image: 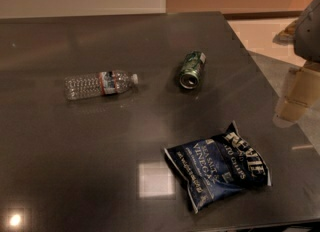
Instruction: Move green can near blue chip bag
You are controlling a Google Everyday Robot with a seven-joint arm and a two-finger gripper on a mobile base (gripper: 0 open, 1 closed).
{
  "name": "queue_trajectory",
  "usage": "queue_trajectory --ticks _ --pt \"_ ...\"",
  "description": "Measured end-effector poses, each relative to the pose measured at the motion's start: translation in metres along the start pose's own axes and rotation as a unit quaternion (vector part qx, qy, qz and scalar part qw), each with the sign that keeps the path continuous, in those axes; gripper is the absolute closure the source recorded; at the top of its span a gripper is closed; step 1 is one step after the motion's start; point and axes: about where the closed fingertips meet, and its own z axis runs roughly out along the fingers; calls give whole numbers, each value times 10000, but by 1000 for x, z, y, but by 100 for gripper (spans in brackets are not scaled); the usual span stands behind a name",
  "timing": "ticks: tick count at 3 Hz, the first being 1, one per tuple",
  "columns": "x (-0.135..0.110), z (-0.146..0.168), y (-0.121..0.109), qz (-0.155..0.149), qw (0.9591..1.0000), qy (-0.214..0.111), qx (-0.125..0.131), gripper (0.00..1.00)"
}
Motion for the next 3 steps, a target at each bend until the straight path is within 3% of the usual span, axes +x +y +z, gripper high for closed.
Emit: queue_trajectory --ticks 1,2,3 --pt "0 0 -3 -33 10000 5 44 0" --pt "0 8 -19 -361 9993 -59 28 0" --pt "-2 27 -52 -1045 9943 -189 -44 0"
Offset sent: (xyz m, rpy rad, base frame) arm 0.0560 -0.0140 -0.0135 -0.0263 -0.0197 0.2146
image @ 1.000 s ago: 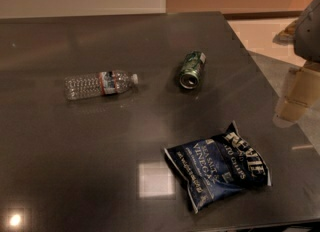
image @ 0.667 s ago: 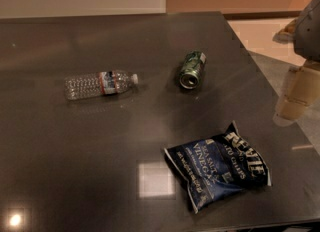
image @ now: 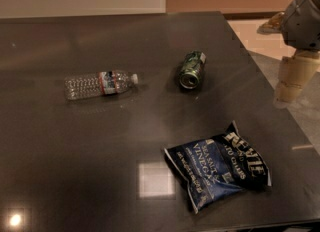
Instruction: Move green can near blue chip bag
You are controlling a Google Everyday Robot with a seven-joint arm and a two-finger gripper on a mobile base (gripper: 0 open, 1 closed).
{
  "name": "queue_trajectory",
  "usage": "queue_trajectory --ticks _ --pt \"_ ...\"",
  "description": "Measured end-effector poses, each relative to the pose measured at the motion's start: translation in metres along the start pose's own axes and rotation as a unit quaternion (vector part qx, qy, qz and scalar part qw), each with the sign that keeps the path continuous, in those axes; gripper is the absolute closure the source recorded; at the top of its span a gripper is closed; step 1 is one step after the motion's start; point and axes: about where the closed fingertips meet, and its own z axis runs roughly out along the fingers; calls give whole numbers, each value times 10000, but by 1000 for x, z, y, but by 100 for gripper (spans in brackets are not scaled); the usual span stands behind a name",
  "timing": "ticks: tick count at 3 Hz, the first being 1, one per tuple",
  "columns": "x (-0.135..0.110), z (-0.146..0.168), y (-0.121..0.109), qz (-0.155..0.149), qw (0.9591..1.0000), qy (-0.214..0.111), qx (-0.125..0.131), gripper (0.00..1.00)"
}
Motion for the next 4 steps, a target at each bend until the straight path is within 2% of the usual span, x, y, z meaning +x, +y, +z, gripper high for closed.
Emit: queue_trajectory --ticks 1,2,3,4 --pt "1 21 -37 -731 9972 -127 -72 0" --pt "-9 42 -75 -1468 9885 -344 -112 0" --pt "-24 67 -104 -2121 9758 -497 -178 0" --pt "-38 94 -124 -2810 9575 -534 -364 0"
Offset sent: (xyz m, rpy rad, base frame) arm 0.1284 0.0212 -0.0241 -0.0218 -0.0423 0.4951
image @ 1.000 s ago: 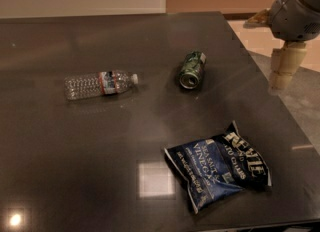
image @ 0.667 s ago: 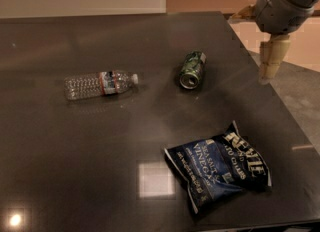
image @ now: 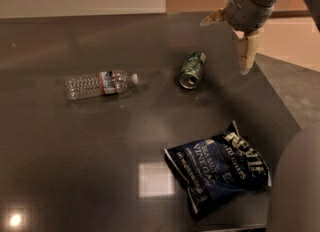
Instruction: Move green can near blue chip bag
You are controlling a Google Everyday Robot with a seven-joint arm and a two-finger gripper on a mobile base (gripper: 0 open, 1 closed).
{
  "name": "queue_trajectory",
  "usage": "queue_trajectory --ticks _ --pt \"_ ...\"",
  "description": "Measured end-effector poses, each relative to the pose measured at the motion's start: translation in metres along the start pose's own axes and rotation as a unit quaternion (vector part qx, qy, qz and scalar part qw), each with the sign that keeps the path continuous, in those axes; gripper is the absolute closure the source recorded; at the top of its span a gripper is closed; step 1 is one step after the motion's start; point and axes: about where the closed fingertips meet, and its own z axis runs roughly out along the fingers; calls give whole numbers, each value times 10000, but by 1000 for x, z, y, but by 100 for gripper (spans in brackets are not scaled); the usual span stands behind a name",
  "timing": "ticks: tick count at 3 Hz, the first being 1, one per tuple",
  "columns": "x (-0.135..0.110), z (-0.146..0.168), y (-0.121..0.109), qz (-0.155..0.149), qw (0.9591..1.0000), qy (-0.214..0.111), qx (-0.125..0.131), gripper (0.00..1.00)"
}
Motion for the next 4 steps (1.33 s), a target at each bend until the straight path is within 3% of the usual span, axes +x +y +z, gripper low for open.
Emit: queue_trajectory --ticks 1,2,4 --pt "0 26 -17 -587 9979 62 -257 0" --pt "-4 48 -27 -1106 9925 158 -500 0" --pt "-17 77 -26 -1856 9774 234 -981 0"
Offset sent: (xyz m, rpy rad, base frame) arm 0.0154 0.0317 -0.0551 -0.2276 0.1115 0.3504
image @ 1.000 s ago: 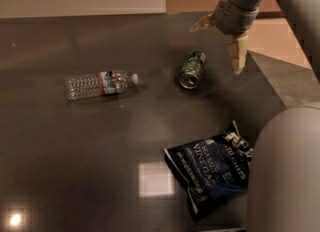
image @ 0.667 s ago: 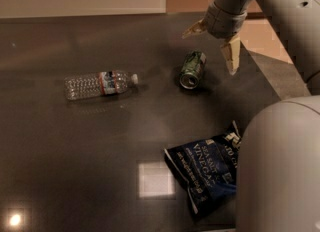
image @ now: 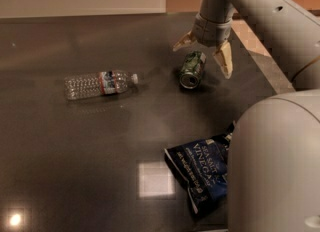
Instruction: Move green can near blue chip bag
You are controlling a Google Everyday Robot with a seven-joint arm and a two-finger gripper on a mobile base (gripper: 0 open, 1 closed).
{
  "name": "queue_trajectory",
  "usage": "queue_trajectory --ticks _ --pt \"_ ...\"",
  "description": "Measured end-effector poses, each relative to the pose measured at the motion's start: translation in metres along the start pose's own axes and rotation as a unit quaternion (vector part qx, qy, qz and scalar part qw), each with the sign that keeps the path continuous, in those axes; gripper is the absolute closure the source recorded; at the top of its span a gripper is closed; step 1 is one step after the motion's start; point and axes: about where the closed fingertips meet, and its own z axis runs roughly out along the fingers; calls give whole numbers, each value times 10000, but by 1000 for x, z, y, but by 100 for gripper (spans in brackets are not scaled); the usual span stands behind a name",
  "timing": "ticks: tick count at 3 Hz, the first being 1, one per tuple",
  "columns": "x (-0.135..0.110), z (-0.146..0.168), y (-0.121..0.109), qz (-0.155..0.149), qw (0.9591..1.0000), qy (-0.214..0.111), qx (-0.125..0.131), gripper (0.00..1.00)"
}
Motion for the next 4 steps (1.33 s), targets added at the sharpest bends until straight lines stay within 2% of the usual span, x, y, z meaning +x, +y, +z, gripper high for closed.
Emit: queue_trajectory --ticks 1,2,3,4 --pt "-7 7 1 -257 9995 -12 -169 19" --pt "-10 8 1 -377 9990 -7 -236 42" --pt "-12 1 1 -329 9993 23 -192 65" --pt "-18 -12 7 -80 9997 116 -193 88"
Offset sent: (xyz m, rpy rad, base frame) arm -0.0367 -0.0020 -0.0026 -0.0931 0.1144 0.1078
